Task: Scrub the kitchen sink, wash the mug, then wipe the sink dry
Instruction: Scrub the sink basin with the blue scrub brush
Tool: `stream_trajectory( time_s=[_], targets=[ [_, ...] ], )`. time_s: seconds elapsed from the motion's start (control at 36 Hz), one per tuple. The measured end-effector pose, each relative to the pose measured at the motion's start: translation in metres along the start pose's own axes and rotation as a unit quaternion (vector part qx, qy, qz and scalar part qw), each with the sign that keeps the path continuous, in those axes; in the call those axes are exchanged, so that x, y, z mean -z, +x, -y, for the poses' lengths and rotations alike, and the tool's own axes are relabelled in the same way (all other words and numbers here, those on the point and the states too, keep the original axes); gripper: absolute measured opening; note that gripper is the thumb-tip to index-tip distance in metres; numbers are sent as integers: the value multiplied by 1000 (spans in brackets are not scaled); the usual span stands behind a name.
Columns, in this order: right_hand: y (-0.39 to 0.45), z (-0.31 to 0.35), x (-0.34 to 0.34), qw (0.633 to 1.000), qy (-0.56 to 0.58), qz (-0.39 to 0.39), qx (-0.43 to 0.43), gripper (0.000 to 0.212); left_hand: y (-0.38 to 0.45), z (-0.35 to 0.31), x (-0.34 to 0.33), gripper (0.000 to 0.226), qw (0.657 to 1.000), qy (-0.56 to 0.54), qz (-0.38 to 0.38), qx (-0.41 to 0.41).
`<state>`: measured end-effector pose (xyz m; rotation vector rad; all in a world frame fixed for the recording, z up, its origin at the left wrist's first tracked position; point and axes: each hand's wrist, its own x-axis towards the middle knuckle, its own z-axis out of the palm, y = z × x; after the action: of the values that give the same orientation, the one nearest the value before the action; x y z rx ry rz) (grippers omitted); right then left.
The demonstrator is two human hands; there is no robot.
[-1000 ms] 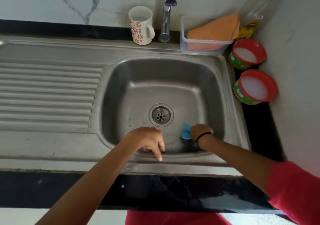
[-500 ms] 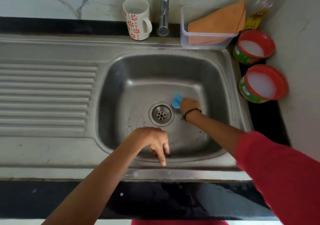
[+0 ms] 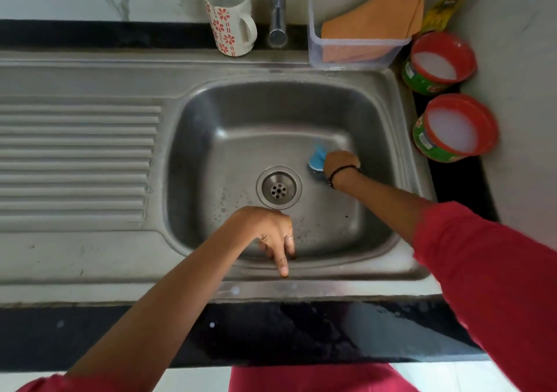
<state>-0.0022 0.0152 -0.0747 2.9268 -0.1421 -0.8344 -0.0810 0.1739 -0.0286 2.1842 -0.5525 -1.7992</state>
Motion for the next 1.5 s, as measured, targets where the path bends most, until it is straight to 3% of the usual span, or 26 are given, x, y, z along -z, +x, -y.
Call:
stream_trajectory(
  time_s=[0.14, 0.22, 0.44, 0.53, 0.75, 1.03, 1.14, 1.28, 1.5],
  targets=[
    [-60, -8, -38, 994, -82, 72, 33, 39, 0, 0, -1, 58, 1000, -10, -10, 3],
    [-65, -11, -40, 992, -93, 75, 37, 37, -1, -1, -1, 59, 1000, -16, -10, 8],
    [20, -17, 13, 1000, -10, -25, -8, 38, 1, -7, 2, 63, 999, -14, 12, 26],
    [20, -27, 13, 999, -41, -31, -18, 37, 2, -8, 1, 63, 999, -12, 14, 31],
    [-58, -29, -60, 975, -205, 69, 51, 36, 2, -3, -2, 59, 999, -22, -4, 26],
    [19, -34, 5, 995, -96, -13, -3, 37, 6, 0, -2, 60, 999, -28, -11, 24],
    [-2, -36, -13, 992, -120, 25, 1, 37, 4, -1, -3, 60, 999, -24, -15, 25],
    [-56, -33, -55, 969, -179, 150, 82, 45, 4, -2, -3, 62, 999, -16, -14, 28],
    [-54, -27, -11, 973, -144, 176, 29, 38, 7, 0, -3, 64, 999, -10, -11, 36]
  ],
)
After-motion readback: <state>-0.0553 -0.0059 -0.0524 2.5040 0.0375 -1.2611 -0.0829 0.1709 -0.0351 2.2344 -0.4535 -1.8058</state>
